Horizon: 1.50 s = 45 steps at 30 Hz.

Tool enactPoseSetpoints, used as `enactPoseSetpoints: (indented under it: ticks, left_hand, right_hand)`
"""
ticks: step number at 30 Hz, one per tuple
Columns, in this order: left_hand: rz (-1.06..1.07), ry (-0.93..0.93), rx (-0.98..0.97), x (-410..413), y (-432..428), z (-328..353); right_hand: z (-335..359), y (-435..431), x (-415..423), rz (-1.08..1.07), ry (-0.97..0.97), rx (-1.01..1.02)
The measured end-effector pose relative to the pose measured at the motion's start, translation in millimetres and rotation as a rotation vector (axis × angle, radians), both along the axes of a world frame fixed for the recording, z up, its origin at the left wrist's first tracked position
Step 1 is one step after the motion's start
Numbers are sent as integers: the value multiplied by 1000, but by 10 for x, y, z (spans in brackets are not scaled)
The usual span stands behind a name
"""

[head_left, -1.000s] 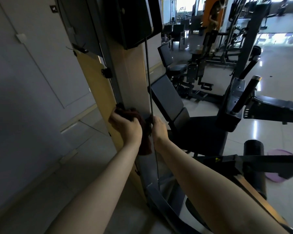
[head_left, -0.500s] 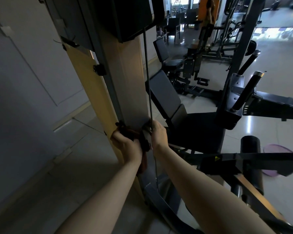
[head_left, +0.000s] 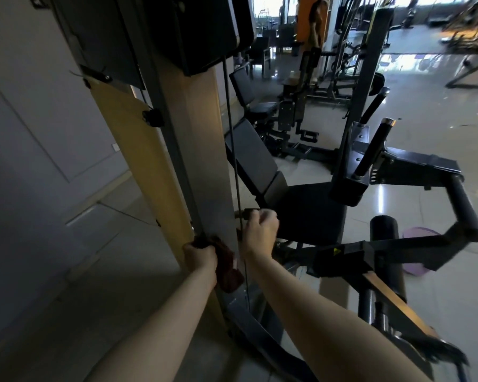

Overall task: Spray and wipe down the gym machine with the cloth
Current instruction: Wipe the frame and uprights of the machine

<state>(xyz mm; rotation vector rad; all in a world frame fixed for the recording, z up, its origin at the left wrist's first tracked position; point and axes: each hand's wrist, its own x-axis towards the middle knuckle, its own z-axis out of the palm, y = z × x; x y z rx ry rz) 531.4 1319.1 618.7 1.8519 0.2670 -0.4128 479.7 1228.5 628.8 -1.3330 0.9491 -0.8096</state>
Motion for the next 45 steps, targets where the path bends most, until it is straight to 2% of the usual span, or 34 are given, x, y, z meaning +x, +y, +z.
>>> enactPoseSetpoints:
  ticks: [2,4,8,10,14,17,19,21,23,24,26,29,34,38,41,43,45]
  left_hand:
    - [-19,-11,-75,-62,142,9]
    - [-42,-35,-155,-129,295,41]
    - [-187,-109,-240,-175,486,225]
    - [-253,-143,-255,-134,519,330]
    - [-418,-206,-316,132,603,522]
    - [-596,-339,-321,246,616,582]
    - [-577,-462,-321,280,577,584]
    - [-469,-552,-305,360,516,576]
    - [-403,-484,-381,491,464,554]
    - [-399,-466,-382,543,445,534]
    - [-421,-562,-305,612,420,466]
    - [-447,-714,-294,649,406,344]
    - [-470,-638,-402,794,369,200]
    - [-507,-722,-355,759,380,191]
    - [-517,-703,-347,770,392,113]
    - [-523,-714,-336,770,401,122]
    - [-560,-733,-364,832,415,101]
  right_hand:
    - [-110,217,-244,-22,16,-105]
    - [-242,491,-380,104,-1,-155]
    - [-232,899,-262,361,-49,-139]
    - [-74,944,-133,389,-110,-104]
    - [147,846,142,233,-153,-106]
    - [235,745,269,52,-137,-106]
    - [322,723,304,-59,-168,-116]
    - [444,731,343,-94,-247,-175]
    - [593,746,424,-104,-297,-270]
    - [679,737,474,-100,-322,-306]
    - [881,727,578,-114,-361,-378]
    - [1065,672,700,-130,-363,-486]
    - [697,664,909,-184,-340,-426]
    - [49,710,914,-210,-241,-146]
    - [-240,739,856,-207,-117,20]
    - [-223,753,808,-224,-70,-15]
    - [-63,816,777,-248,-80,-219]
